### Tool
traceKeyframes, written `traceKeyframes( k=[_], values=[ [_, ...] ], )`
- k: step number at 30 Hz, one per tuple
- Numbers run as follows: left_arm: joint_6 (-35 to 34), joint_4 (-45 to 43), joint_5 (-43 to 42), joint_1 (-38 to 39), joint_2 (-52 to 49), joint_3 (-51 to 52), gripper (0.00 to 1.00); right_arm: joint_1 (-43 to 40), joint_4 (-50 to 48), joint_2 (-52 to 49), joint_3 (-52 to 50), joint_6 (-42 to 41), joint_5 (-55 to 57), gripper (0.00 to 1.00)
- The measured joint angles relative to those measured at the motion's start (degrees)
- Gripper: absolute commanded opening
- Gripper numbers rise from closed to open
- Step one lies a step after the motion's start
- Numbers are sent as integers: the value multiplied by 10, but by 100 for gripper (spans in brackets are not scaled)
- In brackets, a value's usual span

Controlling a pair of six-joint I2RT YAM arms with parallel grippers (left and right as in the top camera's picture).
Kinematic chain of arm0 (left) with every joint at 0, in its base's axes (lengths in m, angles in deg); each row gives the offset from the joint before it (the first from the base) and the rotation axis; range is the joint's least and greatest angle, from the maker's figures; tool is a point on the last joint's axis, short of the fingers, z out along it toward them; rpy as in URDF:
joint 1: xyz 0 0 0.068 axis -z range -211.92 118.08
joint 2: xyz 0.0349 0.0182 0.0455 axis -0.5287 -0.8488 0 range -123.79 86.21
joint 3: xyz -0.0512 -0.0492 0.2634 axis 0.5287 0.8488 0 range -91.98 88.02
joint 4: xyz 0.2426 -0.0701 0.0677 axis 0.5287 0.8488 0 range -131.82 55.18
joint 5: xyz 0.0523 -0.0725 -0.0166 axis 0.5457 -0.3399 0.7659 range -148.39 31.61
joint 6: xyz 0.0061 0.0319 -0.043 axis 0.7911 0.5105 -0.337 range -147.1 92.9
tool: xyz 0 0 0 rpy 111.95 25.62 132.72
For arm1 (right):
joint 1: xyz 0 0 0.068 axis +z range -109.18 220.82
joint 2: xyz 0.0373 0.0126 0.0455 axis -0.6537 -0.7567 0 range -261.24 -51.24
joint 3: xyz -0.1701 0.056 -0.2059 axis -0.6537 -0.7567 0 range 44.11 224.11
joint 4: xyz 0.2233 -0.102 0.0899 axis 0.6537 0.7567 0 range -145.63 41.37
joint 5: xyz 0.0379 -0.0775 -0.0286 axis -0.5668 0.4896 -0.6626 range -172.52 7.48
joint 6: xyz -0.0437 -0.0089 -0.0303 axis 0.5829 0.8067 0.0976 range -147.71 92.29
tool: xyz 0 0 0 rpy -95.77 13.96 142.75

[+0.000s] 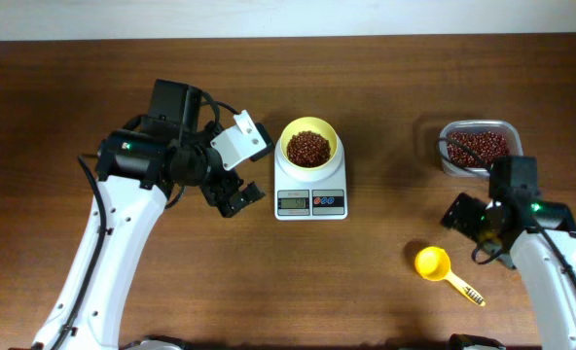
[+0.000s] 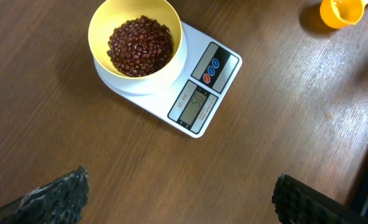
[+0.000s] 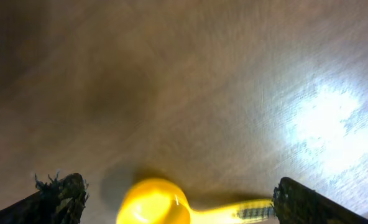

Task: Scoop item into bowl and weigh 50g on scale
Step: 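Lower the scoop and release it on the table with the right gripper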

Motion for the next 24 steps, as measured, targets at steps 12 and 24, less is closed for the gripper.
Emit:
traceKeyframes(
  k=[12,24],
  values=[
    [0,-2,0,0,0,0,99,93,39,67,225,64,-60,99],
    [0,-2,0,0,0,0,99,93,57,45,224,64,-59,99]
  ],
)
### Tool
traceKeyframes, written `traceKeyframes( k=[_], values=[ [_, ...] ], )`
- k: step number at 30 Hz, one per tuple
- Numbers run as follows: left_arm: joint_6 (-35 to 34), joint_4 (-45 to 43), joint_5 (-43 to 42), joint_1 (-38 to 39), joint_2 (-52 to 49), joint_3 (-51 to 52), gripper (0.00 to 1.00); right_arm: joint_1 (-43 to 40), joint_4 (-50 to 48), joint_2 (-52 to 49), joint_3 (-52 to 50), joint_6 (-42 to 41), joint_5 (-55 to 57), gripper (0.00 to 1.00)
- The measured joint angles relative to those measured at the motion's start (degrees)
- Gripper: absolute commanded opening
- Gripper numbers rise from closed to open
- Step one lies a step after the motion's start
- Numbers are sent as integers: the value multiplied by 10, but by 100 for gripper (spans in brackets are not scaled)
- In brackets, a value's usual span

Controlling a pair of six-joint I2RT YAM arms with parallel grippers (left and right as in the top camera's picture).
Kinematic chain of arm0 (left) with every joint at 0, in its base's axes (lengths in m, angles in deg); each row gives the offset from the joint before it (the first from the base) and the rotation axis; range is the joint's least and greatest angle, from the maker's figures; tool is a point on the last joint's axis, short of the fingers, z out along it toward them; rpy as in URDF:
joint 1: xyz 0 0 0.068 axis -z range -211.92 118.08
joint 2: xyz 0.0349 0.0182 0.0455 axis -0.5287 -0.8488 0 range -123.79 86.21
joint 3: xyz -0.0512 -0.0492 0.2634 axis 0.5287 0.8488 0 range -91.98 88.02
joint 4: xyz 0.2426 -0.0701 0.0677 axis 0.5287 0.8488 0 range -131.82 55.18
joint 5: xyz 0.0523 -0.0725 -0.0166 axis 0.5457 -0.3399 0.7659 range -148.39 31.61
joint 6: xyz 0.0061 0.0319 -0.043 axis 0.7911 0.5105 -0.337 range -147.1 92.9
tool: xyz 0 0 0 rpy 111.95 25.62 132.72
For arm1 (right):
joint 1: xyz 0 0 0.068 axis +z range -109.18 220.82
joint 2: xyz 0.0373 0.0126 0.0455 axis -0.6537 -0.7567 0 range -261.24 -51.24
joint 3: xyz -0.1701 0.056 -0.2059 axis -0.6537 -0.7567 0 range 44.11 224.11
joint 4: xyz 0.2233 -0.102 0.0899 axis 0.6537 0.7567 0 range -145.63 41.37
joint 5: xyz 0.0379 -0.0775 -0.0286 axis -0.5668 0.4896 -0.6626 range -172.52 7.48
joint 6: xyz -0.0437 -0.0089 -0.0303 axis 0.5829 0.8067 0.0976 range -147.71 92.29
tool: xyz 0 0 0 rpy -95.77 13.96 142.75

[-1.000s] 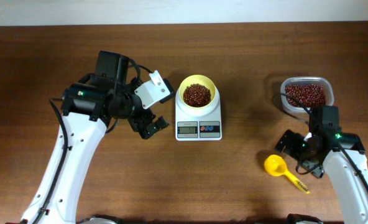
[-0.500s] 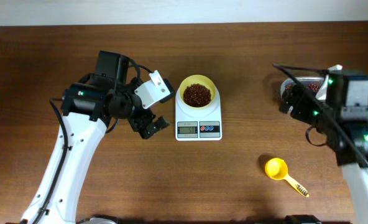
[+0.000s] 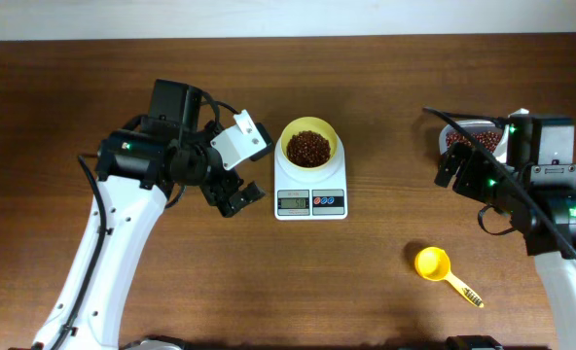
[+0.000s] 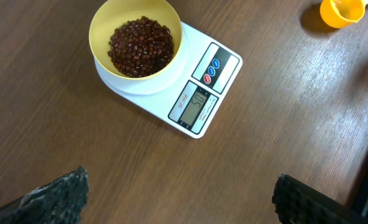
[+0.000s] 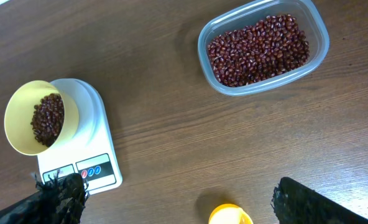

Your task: Scoop item into bowl and weigh 50g on scale

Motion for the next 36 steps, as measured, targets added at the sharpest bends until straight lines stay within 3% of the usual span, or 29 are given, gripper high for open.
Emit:
traceKeyframes(
  k=[13,20,28,36],
  values=[
    [0,0,0,0,0,0,99,0,0,0,0,1,-2,99],
    [0,0,0,0,0,0,99,0,0,37,0,47,-2,99],
    [0,0,0,0,0,0,99,0,11,229,-34,74,-3,99],
    [0,0,0,0,0,0,99,0,-40,477,-211,75,-14,99]
  ],
)
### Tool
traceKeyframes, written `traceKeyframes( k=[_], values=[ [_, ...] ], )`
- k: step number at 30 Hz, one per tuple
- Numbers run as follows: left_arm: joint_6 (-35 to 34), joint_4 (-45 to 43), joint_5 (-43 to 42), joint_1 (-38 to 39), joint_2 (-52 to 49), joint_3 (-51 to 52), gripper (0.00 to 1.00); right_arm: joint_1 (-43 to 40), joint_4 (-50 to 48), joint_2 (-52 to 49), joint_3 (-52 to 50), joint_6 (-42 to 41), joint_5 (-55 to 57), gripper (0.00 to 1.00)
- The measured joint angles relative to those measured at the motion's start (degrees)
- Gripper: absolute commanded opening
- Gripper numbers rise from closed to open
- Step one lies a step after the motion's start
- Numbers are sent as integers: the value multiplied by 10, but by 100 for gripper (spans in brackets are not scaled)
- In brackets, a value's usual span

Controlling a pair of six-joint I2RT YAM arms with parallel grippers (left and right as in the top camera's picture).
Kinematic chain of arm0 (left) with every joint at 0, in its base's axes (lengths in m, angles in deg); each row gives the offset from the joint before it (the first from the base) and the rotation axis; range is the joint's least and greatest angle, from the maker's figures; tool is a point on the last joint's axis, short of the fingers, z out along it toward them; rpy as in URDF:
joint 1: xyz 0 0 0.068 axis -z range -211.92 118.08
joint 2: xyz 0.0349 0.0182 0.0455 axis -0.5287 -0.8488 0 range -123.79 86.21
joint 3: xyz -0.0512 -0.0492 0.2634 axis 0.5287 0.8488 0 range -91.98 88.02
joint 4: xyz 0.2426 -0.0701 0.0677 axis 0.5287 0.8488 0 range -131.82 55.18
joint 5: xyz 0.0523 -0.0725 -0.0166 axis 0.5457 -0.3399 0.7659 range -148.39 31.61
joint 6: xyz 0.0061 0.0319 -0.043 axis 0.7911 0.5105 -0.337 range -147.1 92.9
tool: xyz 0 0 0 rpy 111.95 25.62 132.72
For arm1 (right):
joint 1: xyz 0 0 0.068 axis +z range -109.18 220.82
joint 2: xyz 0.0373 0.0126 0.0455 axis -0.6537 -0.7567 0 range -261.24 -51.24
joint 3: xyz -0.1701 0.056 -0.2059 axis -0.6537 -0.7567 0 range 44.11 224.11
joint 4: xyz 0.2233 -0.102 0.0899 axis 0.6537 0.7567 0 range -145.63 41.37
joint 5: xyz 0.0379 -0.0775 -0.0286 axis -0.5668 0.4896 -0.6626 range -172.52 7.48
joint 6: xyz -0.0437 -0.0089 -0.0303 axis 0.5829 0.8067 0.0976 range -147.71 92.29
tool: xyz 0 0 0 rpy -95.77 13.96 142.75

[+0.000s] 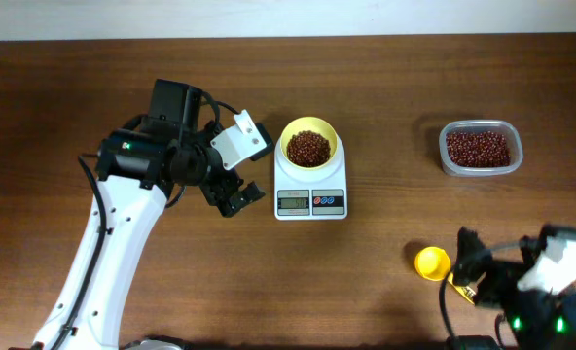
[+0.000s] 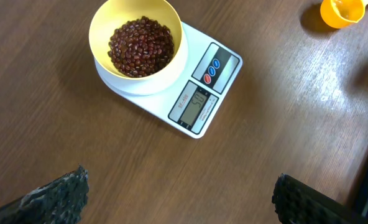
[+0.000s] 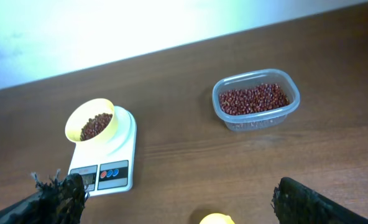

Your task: Scoop item into bowl and weigh 50g on scale

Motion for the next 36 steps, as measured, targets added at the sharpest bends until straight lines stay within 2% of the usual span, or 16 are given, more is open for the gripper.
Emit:
traceKeyframes(
  k=[4,8,18,29,32,36],
  values=[
    [0,1,0,0,0,0,99,0,-12,124,-81,0,-3,99],
    [0,0,0,0,0,0,99,0,-20,179,-141,0,-8,99],
    [0,0,0,0,0,0,99,0,-91,182,-211,0,-12,99],
    [0,0,0,0,0,0,99,0,-354,183,-364,0,-32,99],
    [0,0,0,0,0,0,99,0,-400,183,-389,0,-32,99],
    [0,0,0,0,0,0,99,0,-414,183,-403,0,-34,99]
  ],
)
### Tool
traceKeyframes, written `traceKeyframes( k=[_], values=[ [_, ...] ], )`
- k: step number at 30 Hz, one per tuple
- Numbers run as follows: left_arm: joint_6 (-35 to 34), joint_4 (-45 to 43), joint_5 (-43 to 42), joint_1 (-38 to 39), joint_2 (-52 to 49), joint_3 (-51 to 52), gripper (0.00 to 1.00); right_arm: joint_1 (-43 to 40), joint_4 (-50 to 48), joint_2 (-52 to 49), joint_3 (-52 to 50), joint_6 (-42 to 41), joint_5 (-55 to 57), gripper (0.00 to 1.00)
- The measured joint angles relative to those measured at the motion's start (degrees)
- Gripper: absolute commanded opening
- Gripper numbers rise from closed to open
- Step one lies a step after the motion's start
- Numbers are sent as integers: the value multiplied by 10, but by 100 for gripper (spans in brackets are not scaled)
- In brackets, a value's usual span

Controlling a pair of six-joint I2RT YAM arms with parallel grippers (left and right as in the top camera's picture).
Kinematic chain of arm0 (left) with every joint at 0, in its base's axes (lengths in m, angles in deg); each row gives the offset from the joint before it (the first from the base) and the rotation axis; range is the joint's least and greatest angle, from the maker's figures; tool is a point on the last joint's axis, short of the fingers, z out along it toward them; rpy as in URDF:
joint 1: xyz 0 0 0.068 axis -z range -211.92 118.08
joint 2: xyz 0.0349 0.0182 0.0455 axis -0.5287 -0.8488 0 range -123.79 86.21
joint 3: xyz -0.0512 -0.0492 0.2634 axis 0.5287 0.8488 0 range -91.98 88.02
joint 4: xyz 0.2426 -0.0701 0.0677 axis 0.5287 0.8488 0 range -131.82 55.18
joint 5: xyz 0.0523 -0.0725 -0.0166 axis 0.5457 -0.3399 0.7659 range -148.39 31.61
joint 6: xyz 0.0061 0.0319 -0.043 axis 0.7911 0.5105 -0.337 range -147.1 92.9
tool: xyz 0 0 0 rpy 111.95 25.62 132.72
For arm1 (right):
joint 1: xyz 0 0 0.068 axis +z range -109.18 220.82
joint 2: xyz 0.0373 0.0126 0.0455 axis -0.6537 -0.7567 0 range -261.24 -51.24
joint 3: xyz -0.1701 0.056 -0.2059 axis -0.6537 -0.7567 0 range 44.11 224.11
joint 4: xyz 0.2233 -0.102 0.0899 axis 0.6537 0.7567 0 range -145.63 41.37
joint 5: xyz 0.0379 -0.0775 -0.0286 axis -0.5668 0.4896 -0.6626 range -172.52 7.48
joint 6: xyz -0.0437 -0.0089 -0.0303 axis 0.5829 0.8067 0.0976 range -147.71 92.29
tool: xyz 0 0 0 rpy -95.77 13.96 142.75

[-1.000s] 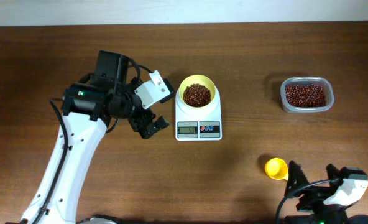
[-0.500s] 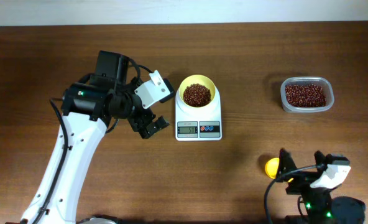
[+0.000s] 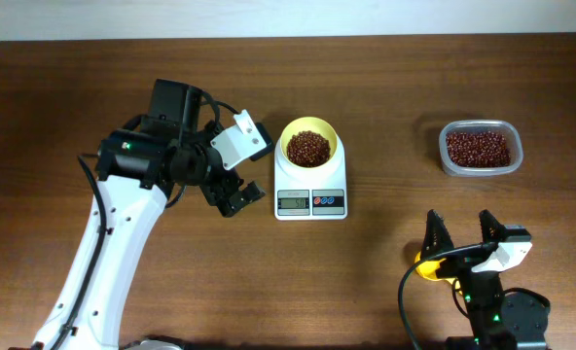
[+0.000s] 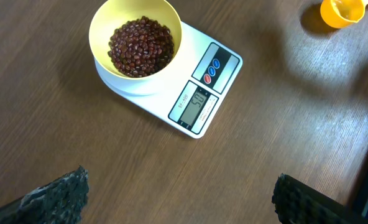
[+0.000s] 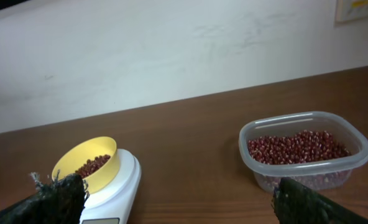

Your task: Scoop item into bowl and weigh 50g on scale

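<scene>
A yellow bowl [image 3: 308, 144] of red beans stands on the white scale [image 3: 310, 199], whose display [image 4: 197, 104] shows digits too small to read. The yellow scoop [image 3: 426, 268] lies on the table at the lower right, partly under my right gripper [image 3: 460, 233]. That gripper is open, empty and points toward the far wall. My left gripper [image 3: 239, 199] is open and empty, just left of the scale. In the left wrist view the bowl [image 4: 136, 43] and the scoop [image 4: 341, 11] both show.
A clear plastic tub [image 3: 479, 148] of red beans sits at the right rear. In the right wrist view the tub [image 5: 302, 152] and the bowl on the scale [image 5: 87, 165] stand before a white wall.
My right arm has drawn back to the table's near edge, its gripper now level and facing the far wall. The left arm, bowl, scale and scoop stand as before.
My right gripper was open over the scoop lying on the table. Then it was up near the tub of beans. Later it was low at the front right, and now it rests at the near edge. The left arm stayed still beside the scale throughout.
</scene>
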Motion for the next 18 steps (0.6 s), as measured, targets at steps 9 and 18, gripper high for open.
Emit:
traceKeyframes(
  k=[9,18],
  values=[
    [0,0,0,0,0,0,99,0,-26,0,-5,0,0,99],
    [0,0,0,0,0,0,99,0,-202,0,-113,0,-8,99]
  ],
)
